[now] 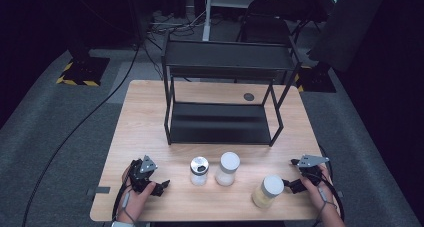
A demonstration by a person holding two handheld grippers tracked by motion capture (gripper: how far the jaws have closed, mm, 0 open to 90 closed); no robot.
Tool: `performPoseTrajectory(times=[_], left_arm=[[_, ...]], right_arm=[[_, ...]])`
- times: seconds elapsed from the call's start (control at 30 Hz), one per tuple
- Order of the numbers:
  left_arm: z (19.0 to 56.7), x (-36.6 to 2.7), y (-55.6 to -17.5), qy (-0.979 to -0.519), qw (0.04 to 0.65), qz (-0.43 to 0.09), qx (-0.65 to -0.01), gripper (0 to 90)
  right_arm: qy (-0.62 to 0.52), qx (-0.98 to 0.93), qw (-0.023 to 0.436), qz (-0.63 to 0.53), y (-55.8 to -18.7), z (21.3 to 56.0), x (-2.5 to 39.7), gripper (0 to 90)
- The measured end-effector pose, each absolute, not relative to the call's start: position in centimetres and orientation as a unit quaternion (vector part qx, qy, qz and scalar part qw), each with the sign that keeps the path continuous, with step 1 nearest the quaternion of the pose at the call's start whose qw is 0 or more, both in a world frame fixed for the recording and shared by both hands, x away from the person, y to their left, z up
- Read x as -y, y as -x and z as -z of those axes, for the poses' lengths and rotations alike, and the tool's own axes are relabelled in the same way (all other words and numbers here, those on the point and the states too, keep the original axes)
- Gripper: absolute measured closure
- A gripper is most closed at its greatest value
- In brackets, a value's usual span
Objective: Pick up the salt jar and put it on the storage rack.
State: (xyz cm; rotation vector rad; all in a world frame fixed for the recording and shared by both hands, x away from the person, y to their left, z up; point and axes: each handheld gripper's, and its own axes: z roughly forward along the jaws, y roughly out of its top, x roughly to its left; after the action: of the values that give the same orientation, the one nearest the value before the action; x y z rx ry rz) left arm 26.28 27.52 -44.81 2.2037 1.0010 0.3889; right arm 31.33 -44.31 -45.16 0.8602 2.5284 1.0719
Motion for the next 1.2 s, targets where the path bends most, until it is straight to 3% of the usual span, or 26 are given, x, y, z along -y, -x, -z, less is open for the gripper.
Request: performPoseTrajectory(times=[0.37, 1.2], left_arm=[[44.6, -27.5, -26.1, -0.845, 0.338, -0.15, -0.387, 2.3], [40.0, -25.7, -23.7, -0.809, 0.41, -0.165, -0.389, 4.7]], right_arm=[[-0.296, -0.871, 0.131, -0.369, -31.3, 45.2, 44.3, 0.0], [-0.294, -0.872, 0.13, -0.37, -31.5, 45.2, 44.3, 0.0]])
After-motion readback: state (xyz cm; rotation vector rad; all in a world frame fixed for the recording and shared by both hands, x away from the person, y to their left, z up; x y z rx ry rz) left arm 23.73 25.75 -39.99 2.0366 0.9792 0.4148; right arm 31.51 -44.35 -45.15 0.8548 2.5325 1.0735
